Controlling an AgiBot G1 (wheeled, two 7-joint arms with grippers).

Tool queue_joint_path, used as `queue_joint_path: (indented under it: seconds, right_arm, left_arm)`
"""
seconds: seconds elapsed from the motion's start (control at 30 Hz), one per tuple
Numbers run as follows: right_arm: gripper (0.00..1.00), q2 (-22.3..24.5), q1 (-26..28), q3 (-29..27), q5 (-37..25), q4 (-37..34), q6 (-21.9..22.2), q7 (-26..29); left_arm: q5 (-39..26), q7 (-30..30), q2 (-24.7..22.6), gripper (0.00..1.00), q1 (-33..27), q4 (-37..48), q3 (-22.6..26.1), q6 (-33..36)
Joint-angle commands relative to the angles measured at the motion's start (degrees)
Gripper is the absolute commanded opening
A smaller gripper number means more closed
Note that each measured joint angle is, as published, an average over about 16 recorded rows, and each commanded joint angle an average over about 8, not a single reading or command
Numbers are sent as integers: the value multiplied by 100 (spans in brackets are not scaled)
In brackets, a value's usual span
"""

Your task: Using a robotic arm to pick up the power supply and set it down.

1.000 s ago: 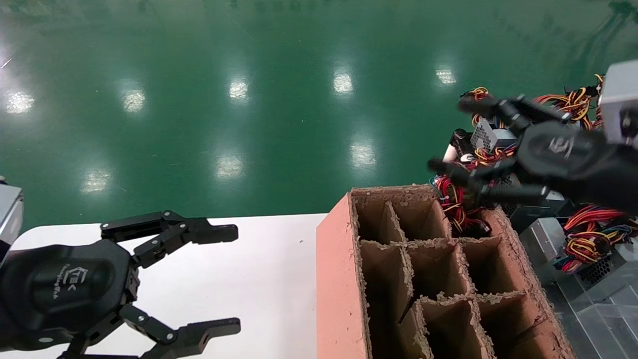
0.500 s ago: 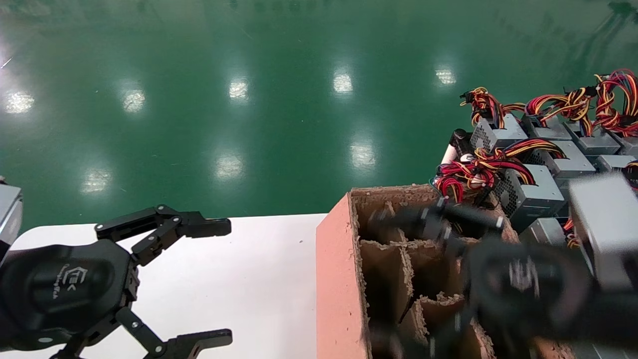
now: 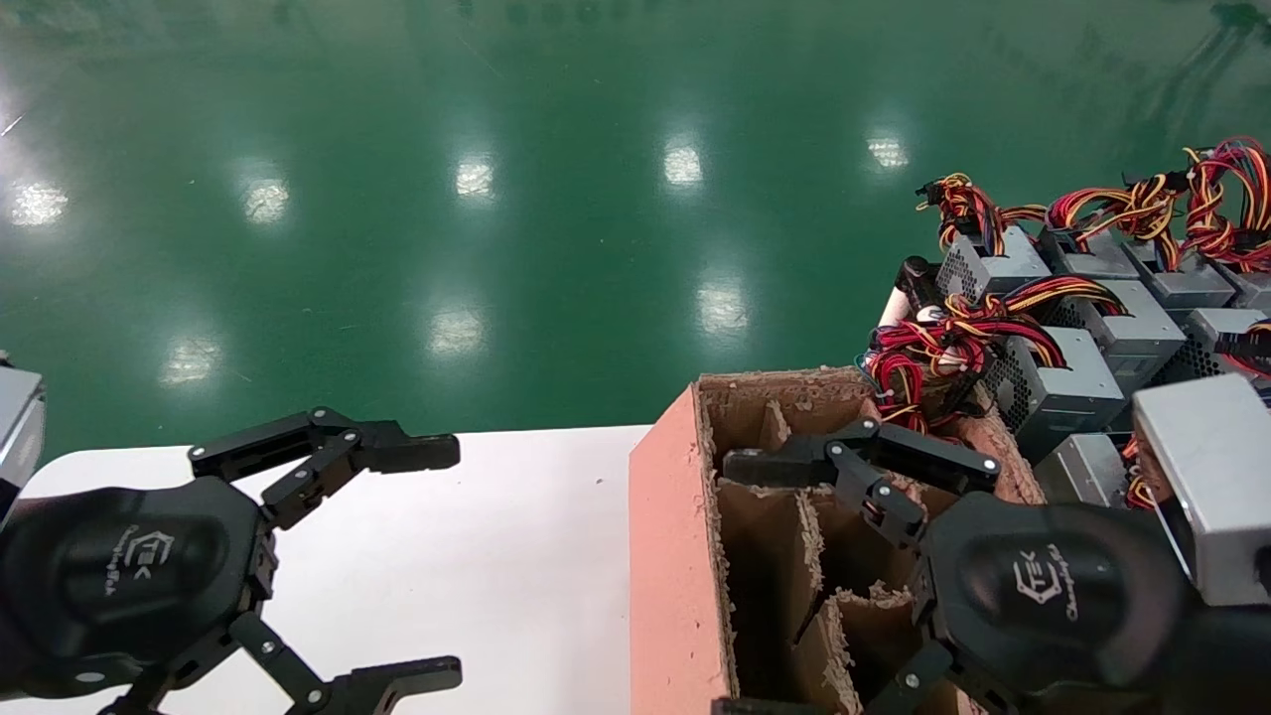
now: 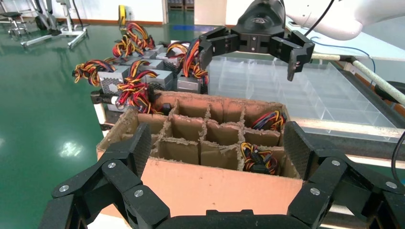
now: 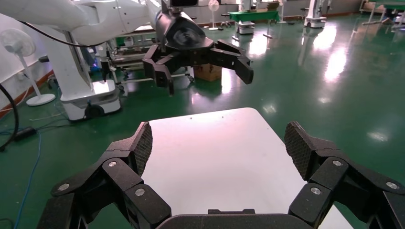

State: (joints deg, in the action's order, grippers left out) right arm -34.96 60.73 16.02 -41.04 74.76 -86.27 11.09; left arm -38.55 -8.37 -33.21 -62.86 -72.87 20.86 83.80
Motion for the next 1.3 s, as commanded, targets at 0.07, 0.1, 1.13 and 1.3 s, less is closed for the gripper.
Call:
queue_joint_path:
  seconds: [0.07,0.1,1.13,1.3]
  right_arm:
    - [100,0,23,0,-23,-33,16,-10]
    - [100,-1,28,0,-28,-41,20,-13]
    - [100,-6,82,0,-80,-121,58,-35]
    - [100,-6,83,0,-82,-124,60,-37]
  left_arm:
    - [0,0,0,100,0,0,0,0]
    - [0,0,0,100,0,0,0,0]
    - [0,0,0,100,0,-1,0,0]
    - [0,0,0,100,0,-1,0,0]
